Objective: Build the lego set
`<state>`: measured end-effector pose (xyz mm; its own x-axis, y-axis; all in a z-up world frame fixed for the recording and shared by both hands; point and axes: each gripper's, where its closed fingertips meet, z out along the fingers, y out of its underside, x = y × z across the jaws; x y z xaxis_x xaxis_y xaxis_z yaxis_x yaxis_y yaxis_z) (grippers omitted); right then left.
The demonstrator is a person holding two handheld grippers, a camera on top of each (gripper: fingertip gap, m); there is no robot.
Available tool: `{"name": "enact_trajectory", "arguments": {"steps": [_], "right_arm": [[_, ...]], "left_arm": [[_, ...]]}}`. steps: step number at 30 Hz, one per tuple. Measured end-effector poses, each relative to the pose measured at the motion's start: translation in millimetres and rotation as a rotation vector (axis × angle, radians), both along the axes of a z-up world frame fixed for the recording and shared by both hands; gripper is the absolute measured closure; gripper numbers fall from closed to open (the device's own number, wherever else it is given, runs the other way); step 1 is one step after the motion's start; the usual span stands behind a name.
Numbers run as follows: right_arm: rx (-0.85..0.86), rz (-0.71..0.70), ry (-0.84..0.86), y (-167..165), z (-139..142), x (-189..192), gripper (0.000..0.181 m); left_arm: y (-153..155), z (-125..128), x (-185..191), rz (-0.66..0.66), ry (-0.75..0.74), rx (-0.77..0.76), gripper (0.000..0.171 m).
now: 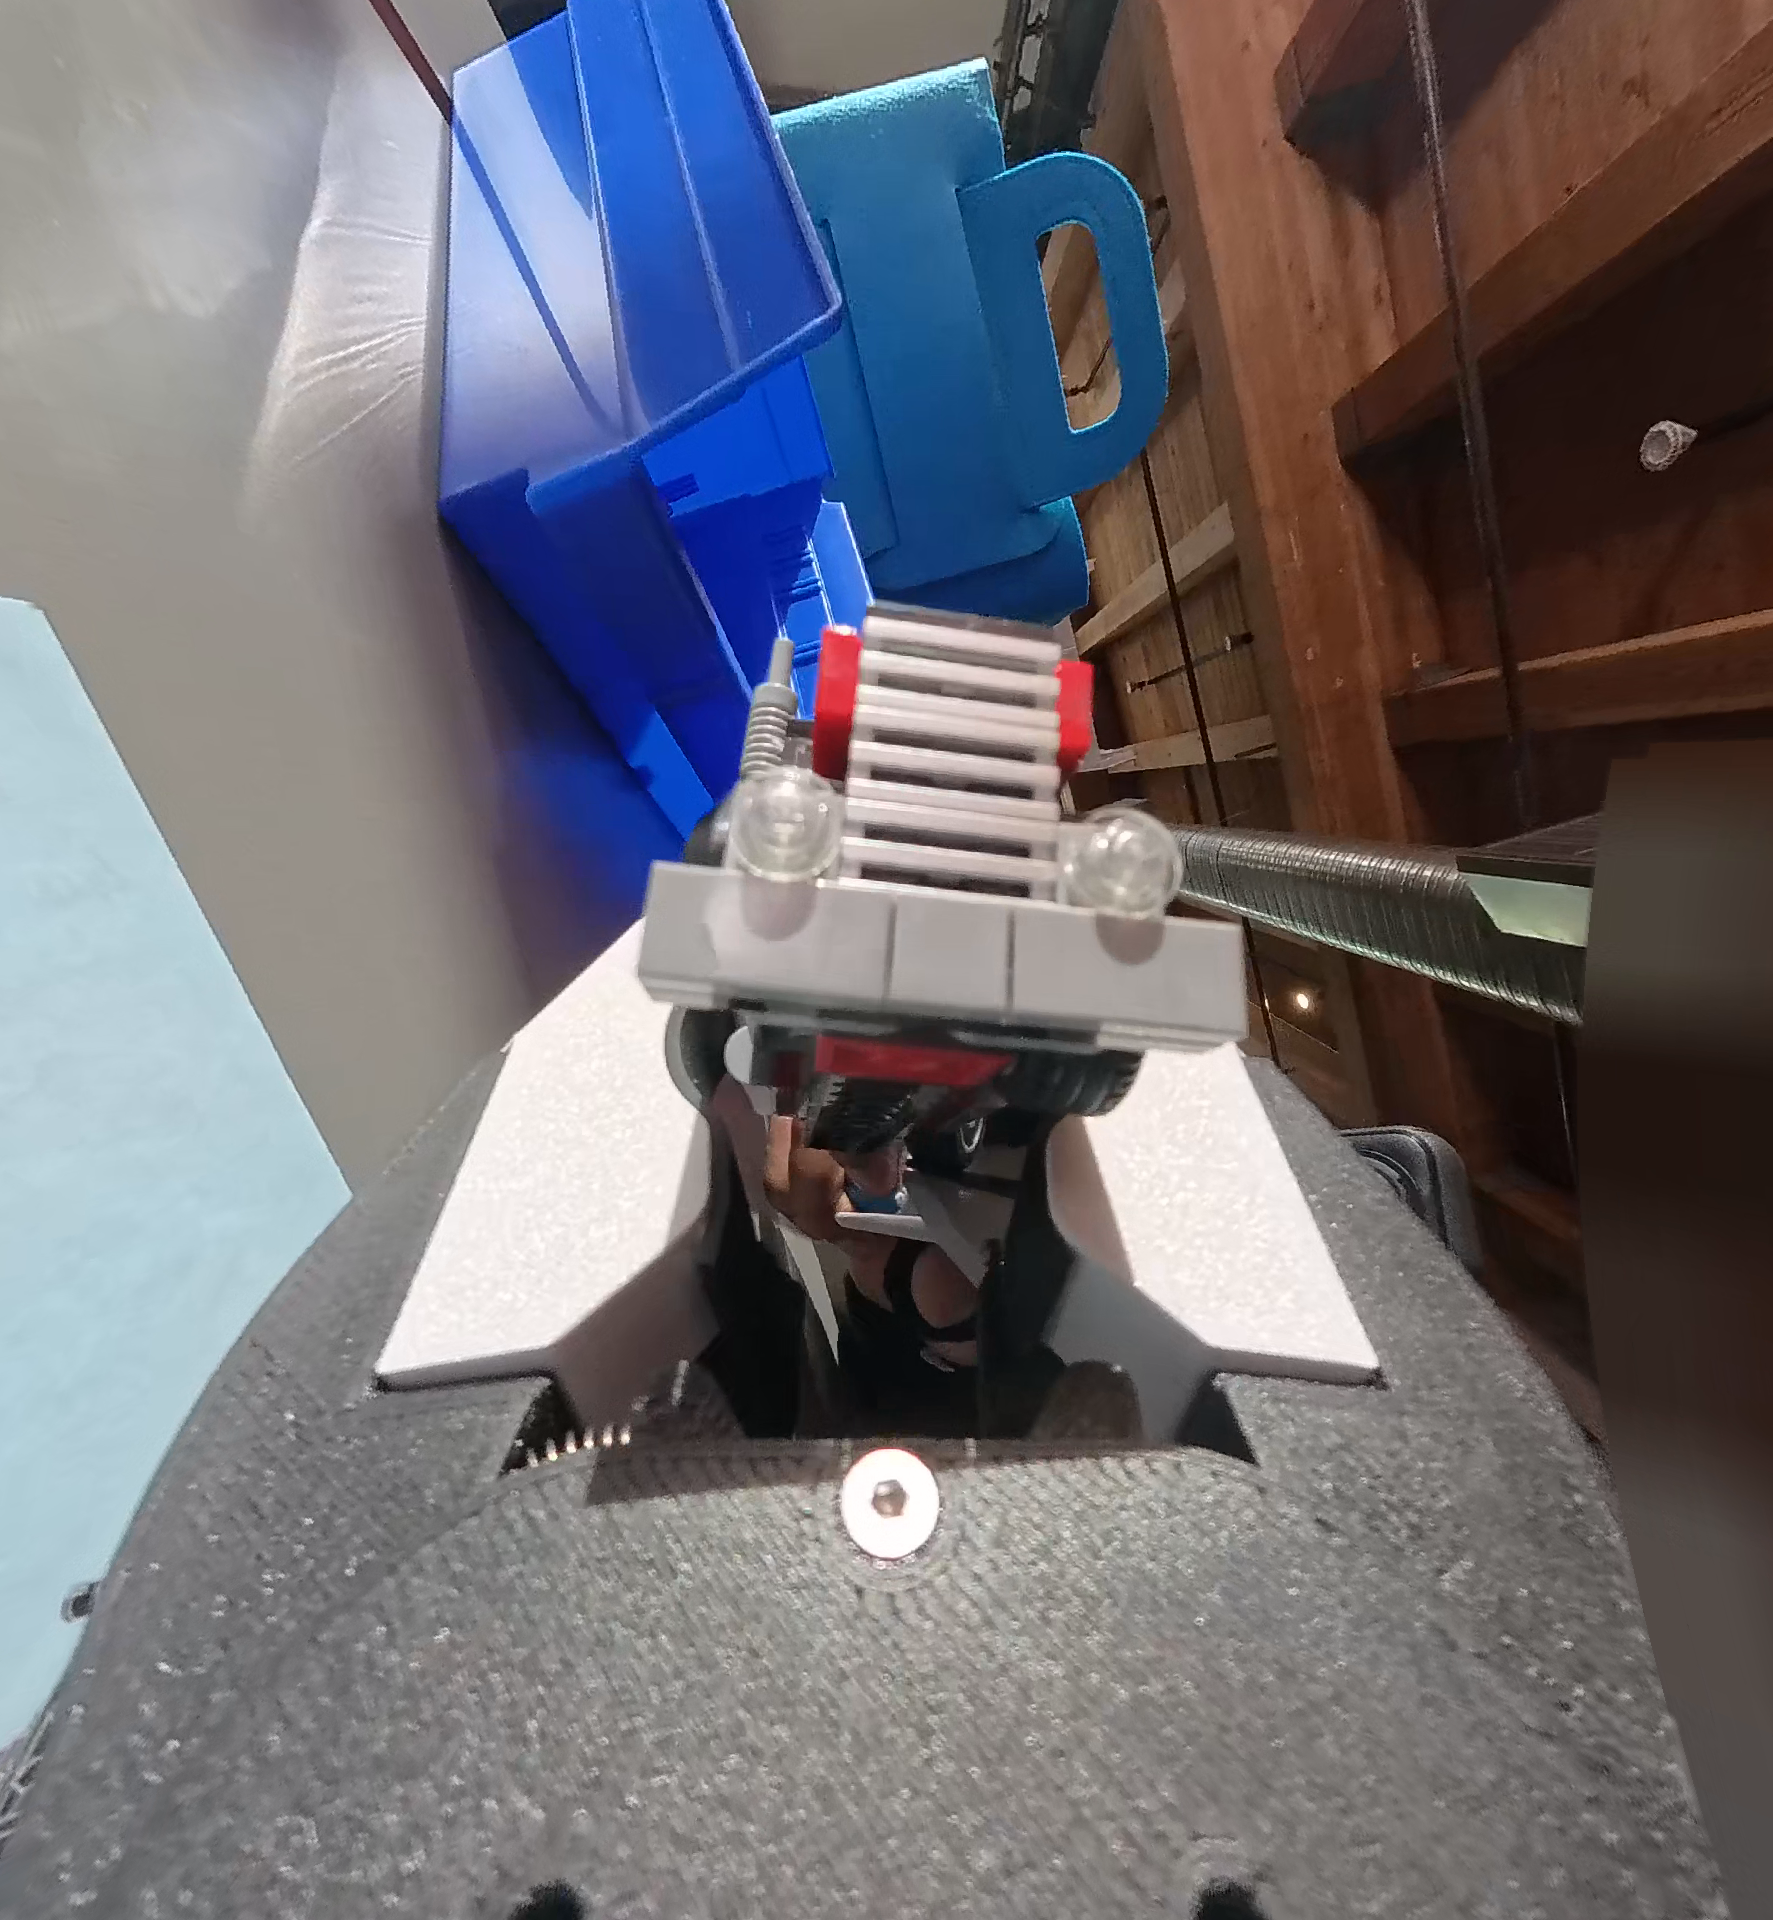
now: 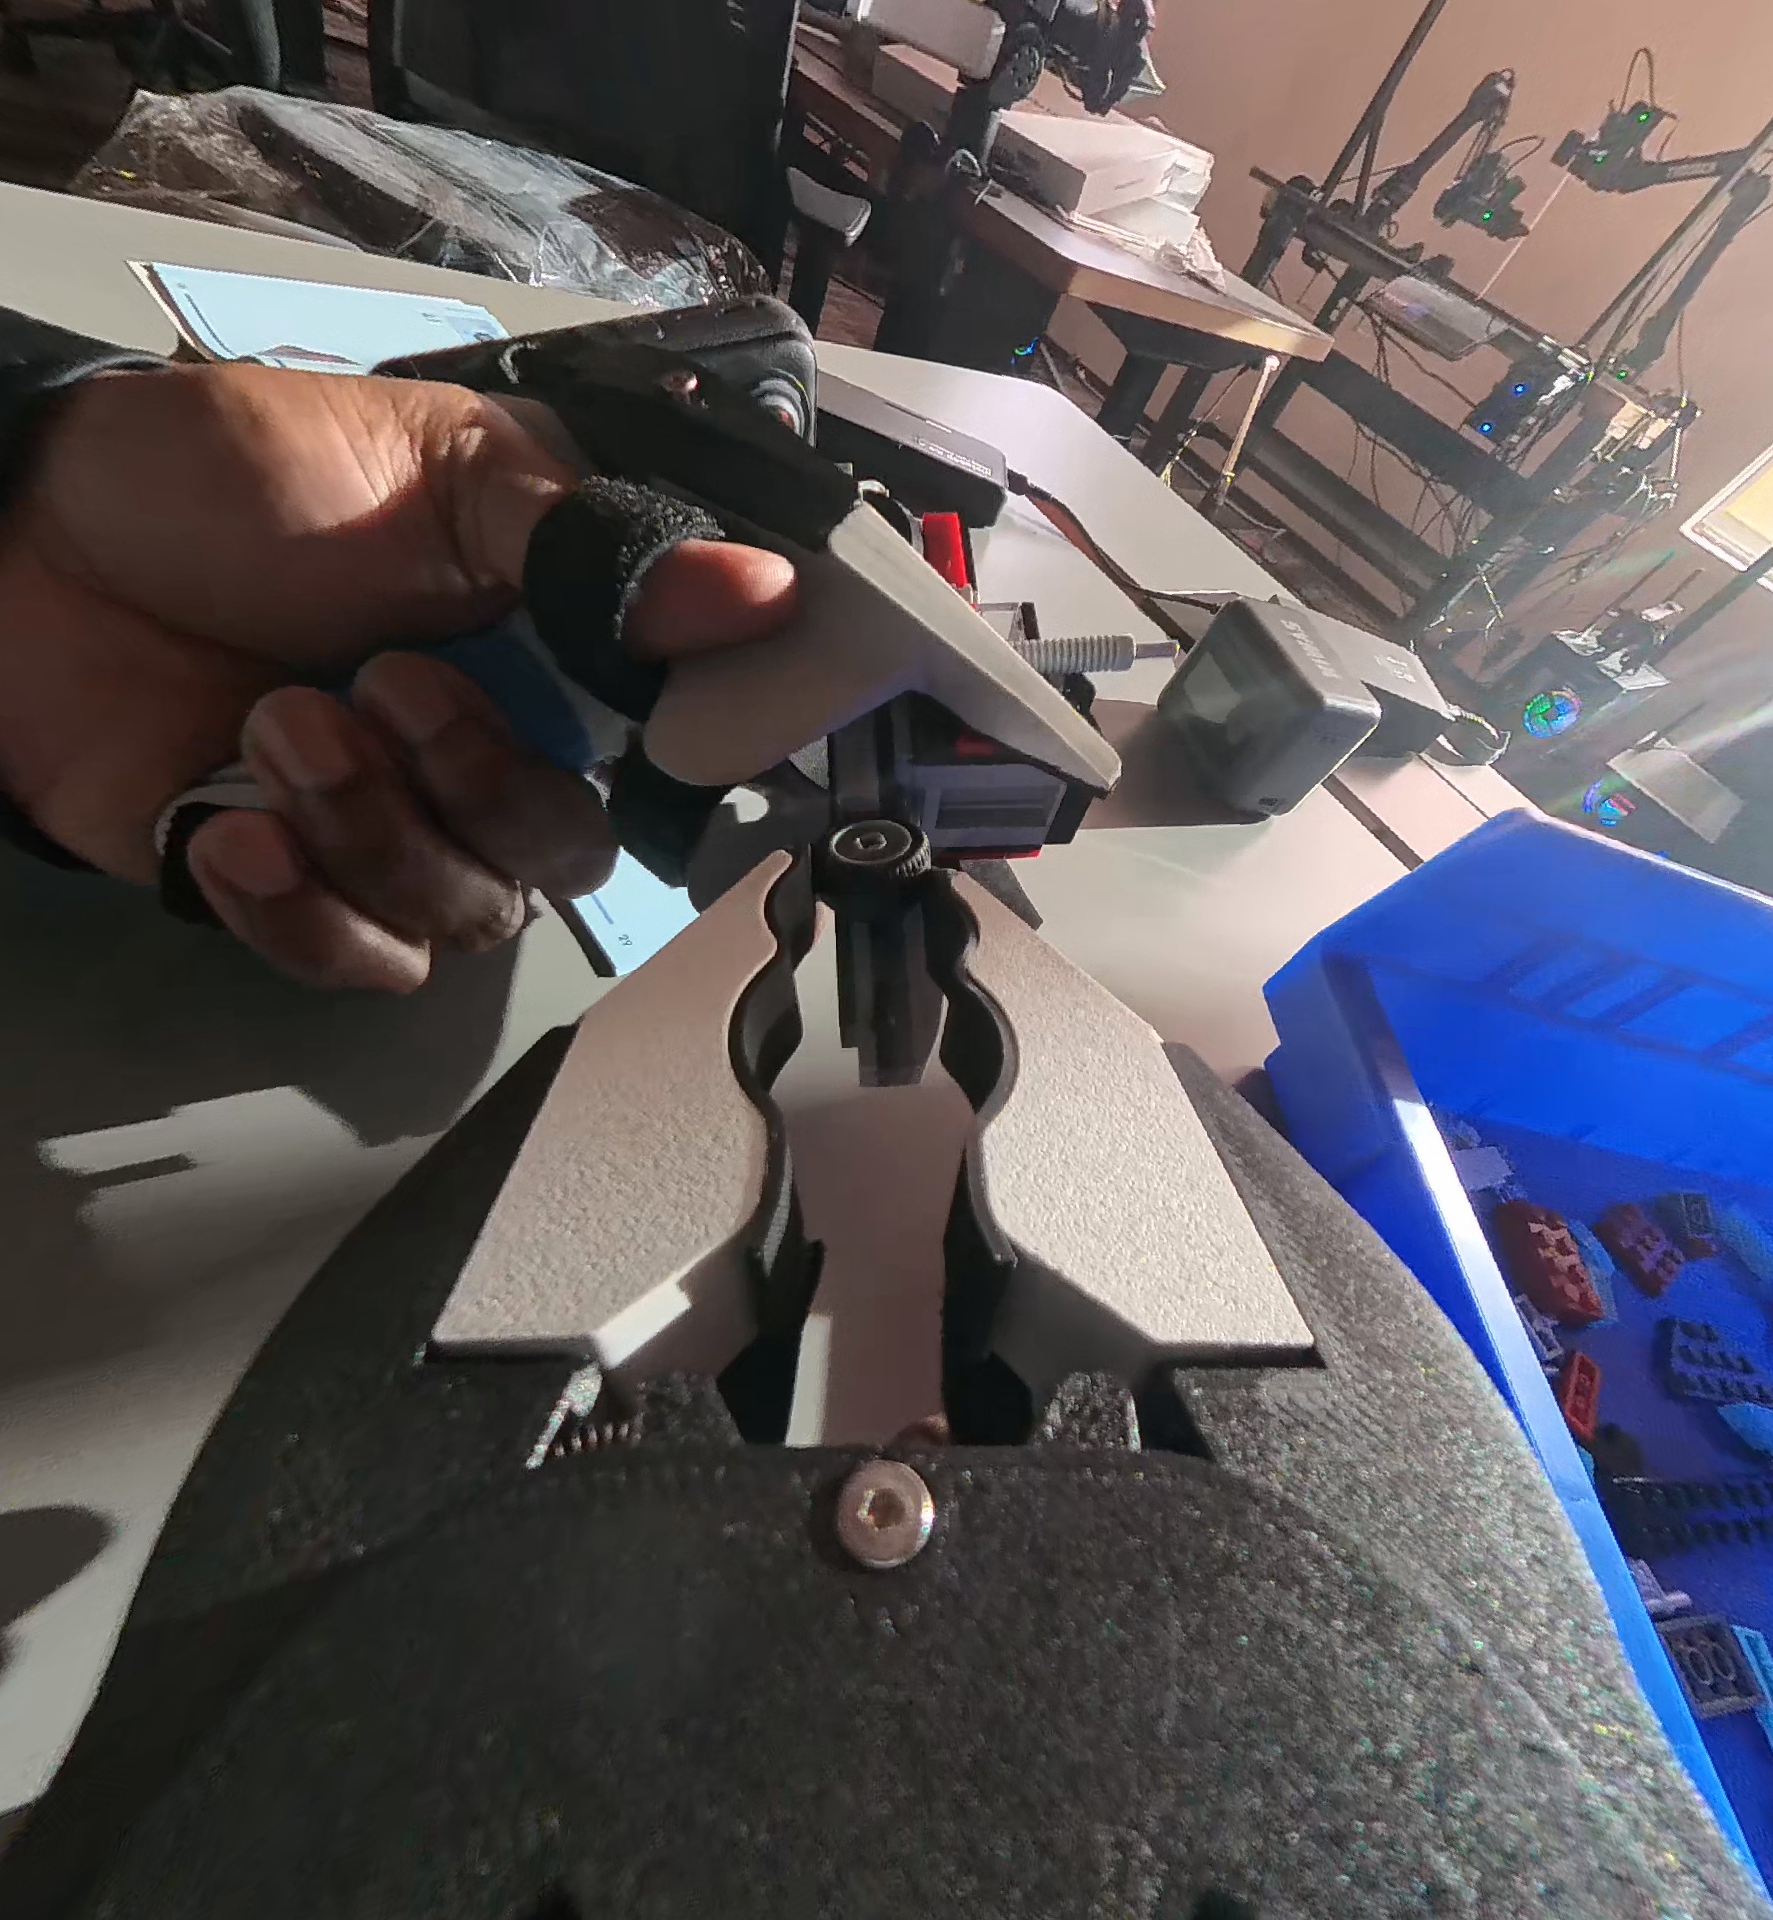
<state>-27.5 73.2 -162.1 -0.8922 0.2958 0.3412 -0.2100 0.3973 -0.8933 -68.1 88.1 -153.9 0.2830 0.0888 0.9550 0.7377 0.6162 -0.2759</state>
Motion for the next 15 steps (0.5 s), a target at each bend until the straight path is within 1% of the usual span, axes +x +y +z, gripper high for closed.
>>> {"name": "enact_trajectory", "arguments": {"steps": [15], "right_arm": [[-0.065, 0.045, -0.071, 4.2, 5.8, -0.2, 0.155]], "left_arm": [[3.6, 2.3, 2.8, -0.027, 0.012, 0.015, 0.116]]}}
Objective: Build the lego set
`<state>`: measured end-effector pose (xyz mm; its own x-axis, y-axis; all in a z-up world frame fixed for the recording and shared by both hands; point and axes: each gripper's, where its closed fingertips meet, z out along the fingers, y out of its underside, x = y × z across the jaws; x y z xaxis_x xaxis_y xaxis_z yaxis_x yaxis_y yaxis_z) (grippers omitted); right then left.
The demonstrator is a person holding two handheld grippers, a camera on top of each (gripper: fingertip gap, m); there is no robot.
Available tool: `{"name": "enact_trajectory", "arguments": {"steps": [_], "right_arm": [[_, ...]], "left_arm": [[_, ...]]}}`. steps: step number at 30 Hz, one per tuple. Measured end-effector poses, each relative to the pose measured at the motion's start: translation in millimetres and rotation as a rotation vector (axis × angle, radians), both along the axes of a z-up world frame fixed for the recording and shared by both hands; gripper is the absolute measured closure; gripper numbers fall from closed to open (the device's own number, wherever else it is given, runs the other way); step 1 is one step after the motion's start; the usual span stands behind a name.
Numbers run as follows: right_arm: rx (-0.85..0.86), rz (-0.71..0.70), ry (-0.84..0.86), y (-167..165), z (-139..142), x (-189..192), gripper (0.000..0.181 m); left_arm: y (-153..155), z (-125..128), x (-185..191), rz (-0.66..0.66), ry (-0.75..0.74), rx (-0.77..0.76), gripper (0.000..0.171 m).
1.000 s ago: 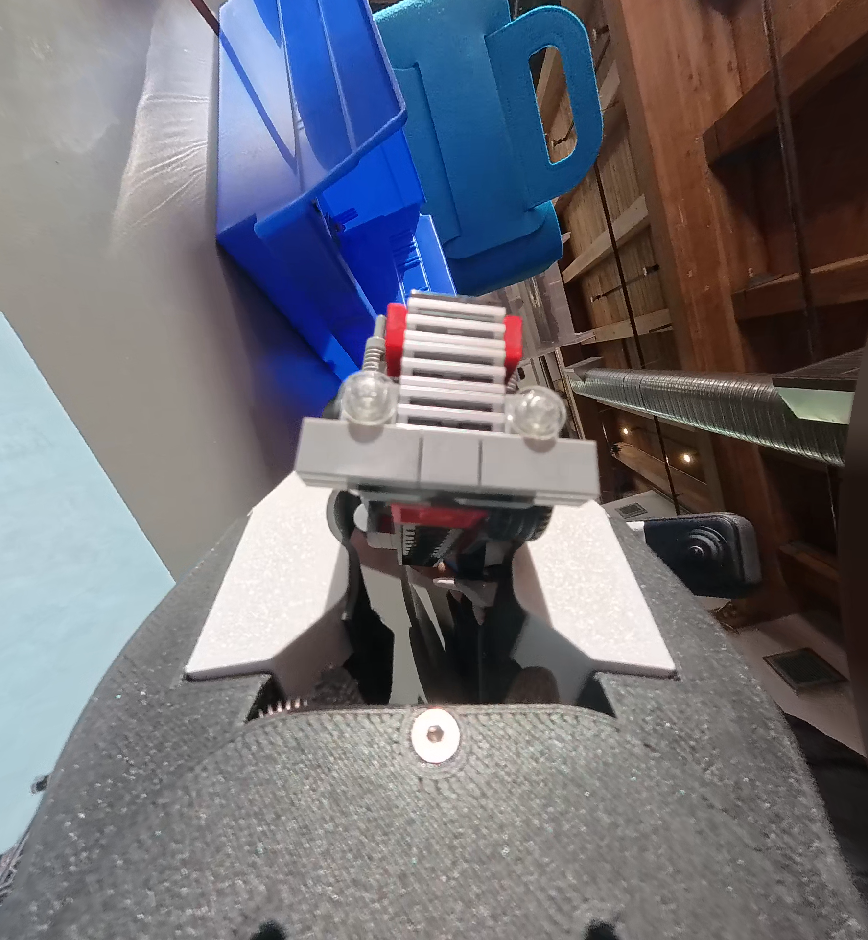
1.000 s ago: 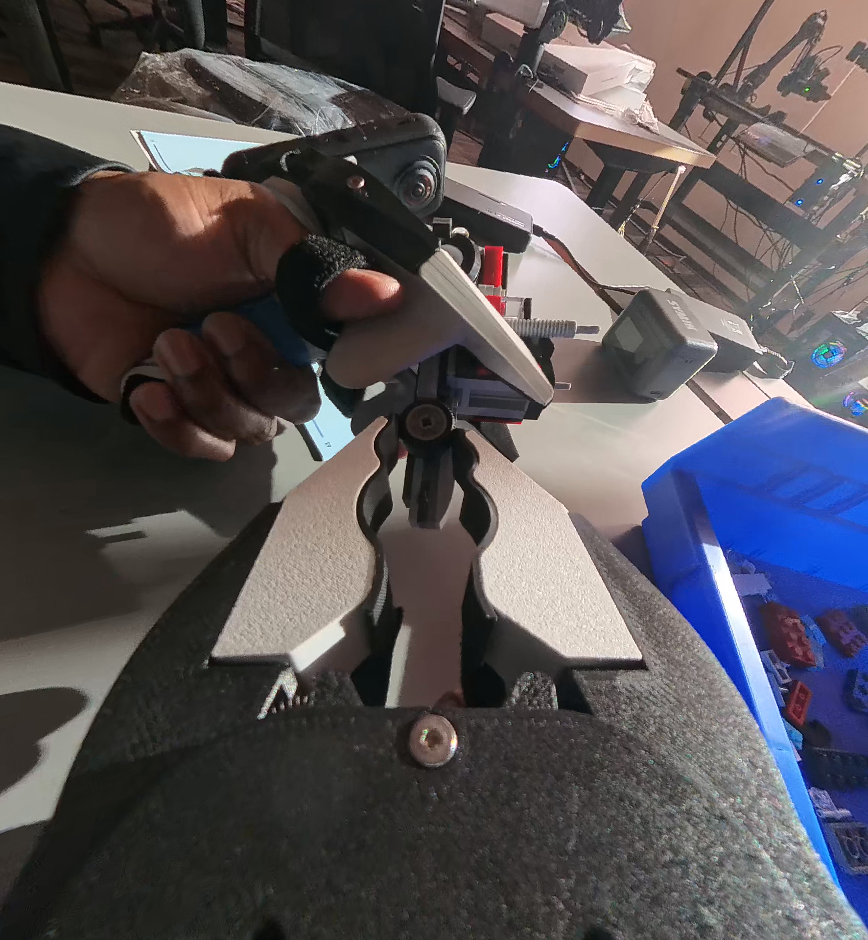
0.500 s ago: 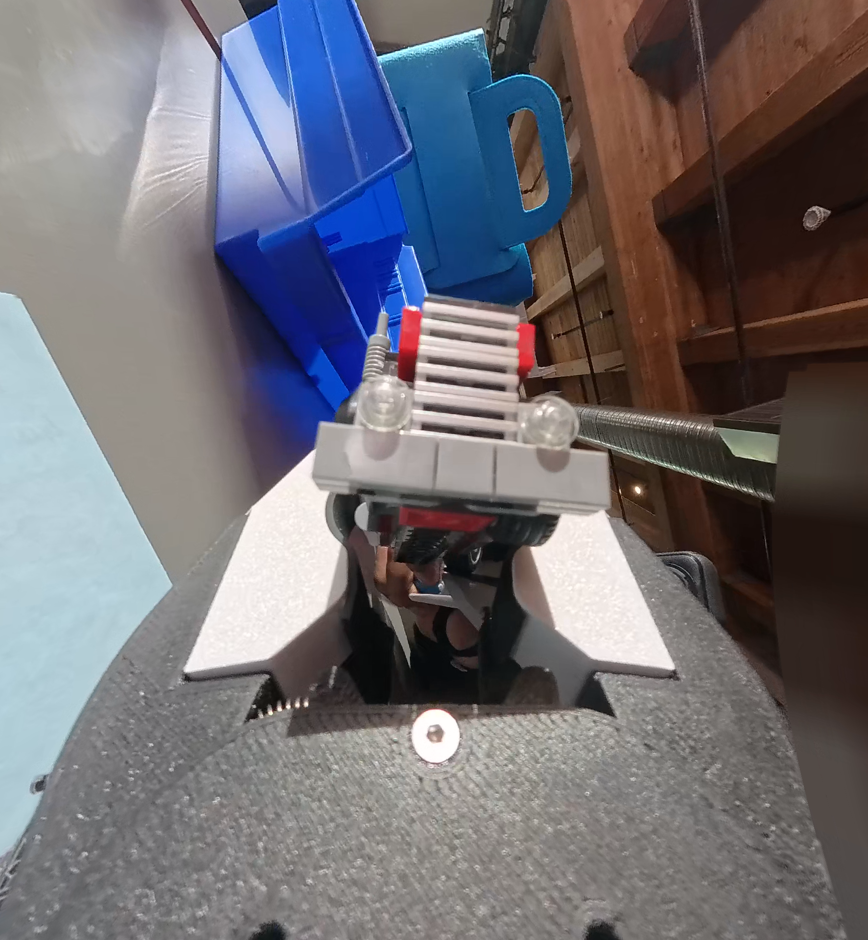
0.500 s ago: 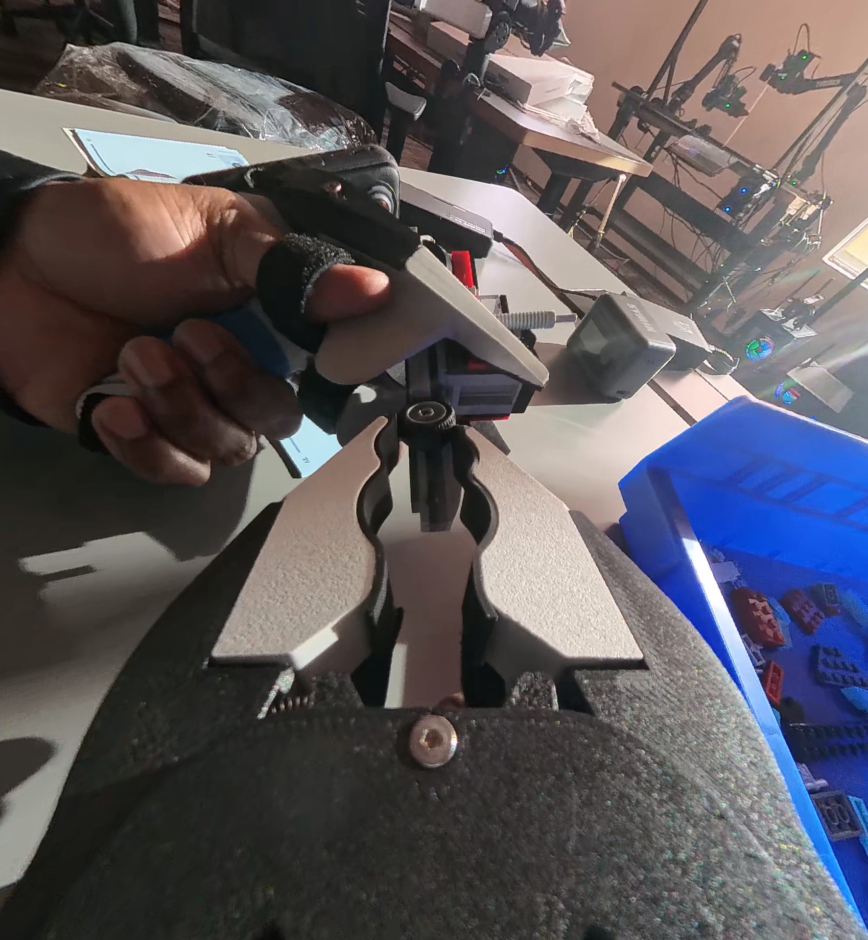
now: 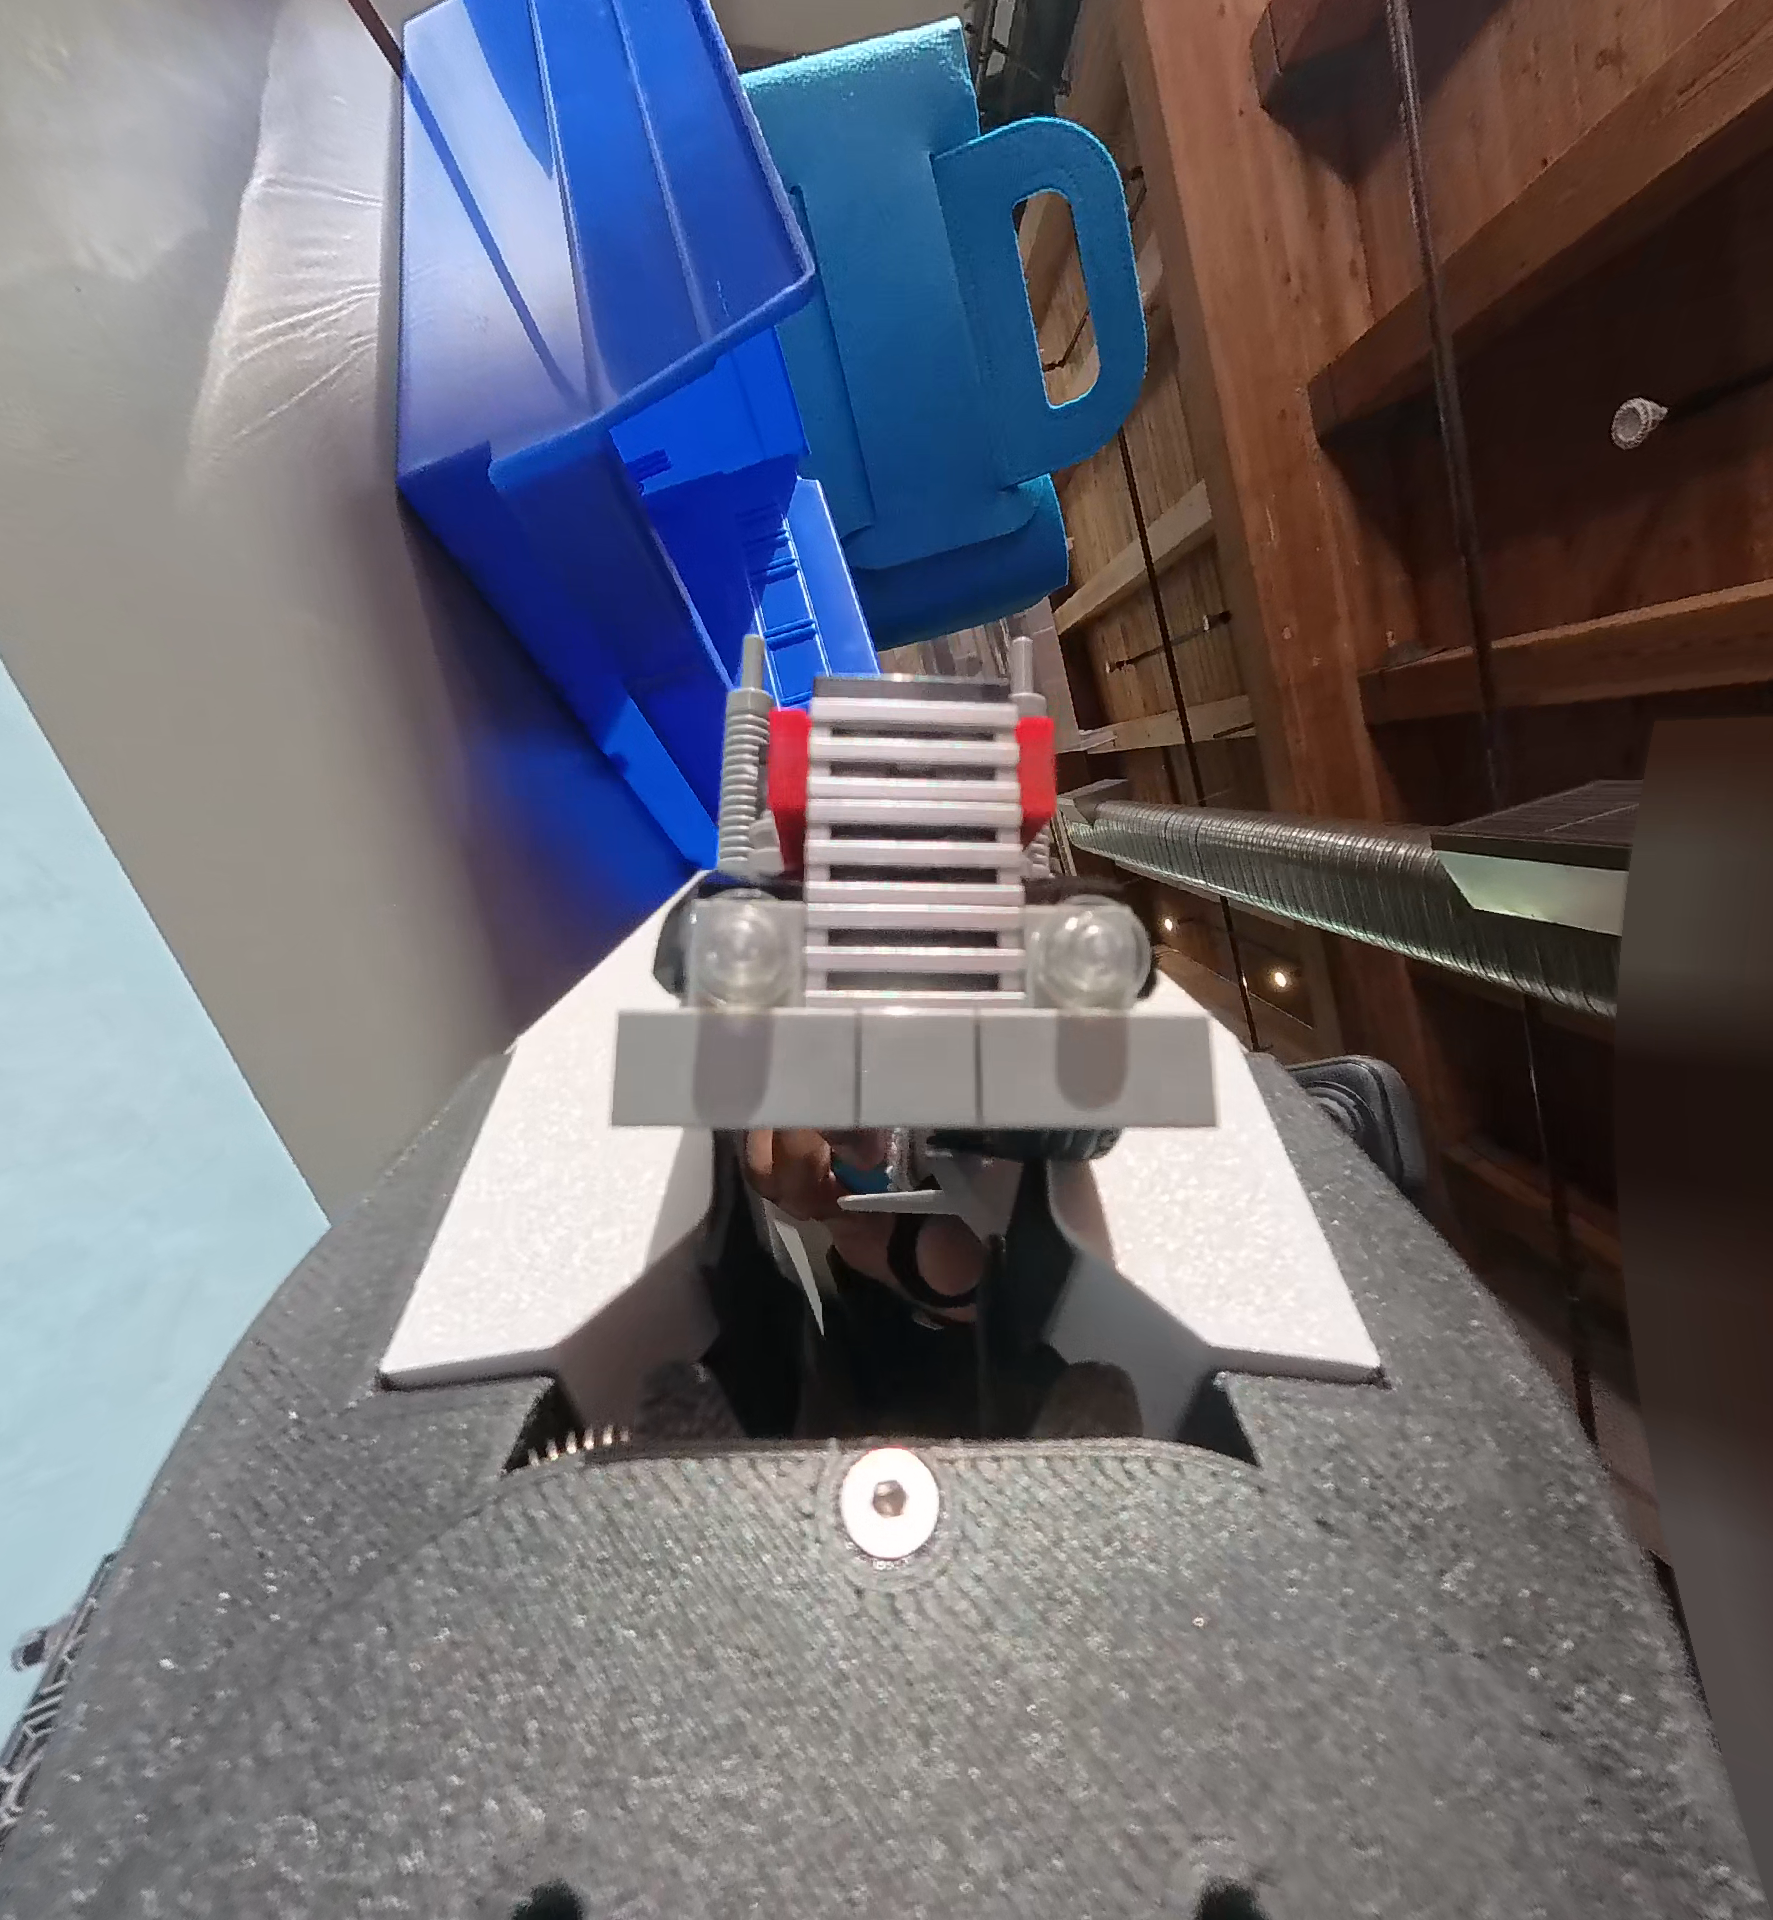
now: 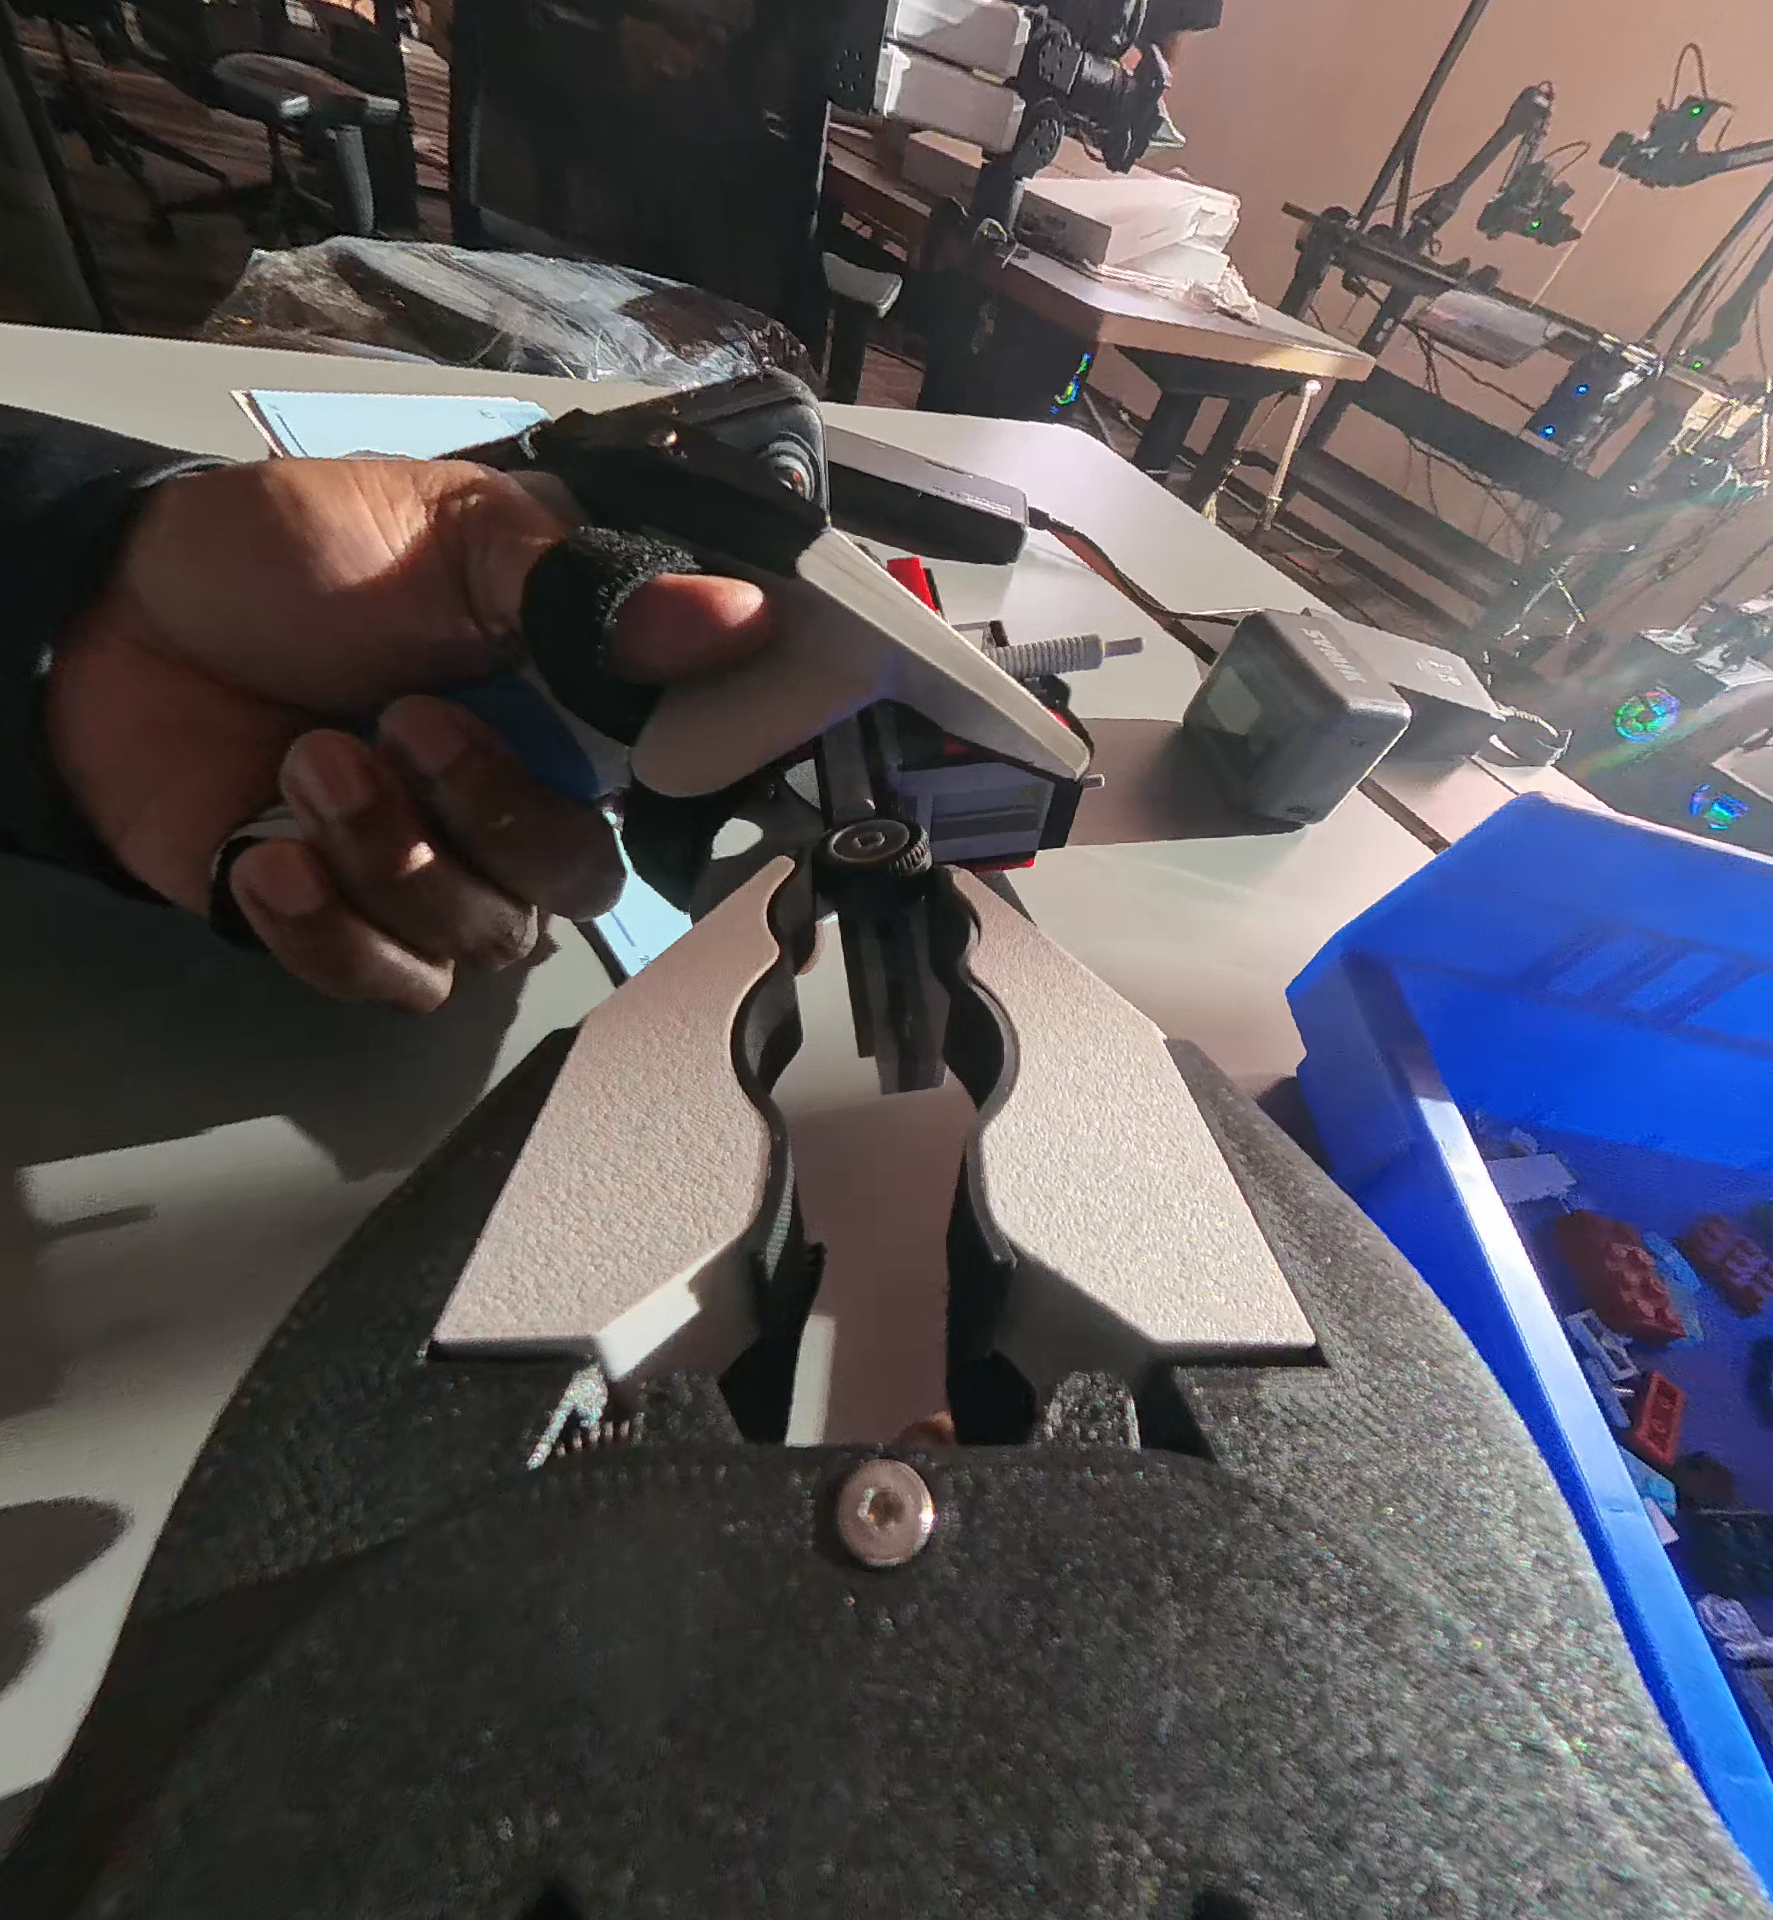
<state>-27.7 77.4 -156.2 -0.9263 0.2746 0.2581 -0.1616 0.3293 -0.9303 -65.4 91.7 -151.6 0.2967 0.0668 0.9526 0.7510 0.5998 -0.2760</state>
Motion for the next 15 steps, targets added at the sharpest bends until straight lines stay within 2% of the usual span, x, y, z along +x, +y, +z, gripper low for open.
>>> {"name": "enact_trajectory", "arguments": {"steps": [15], "right_arm": [[-0.032, 0.043, -0.093, 1.5, -0.8, 1.6, 0.154]], "left_arm": [[0.3, -1.8, -0.2, 0.0, -0.029, 0.032, 0.117]]}}
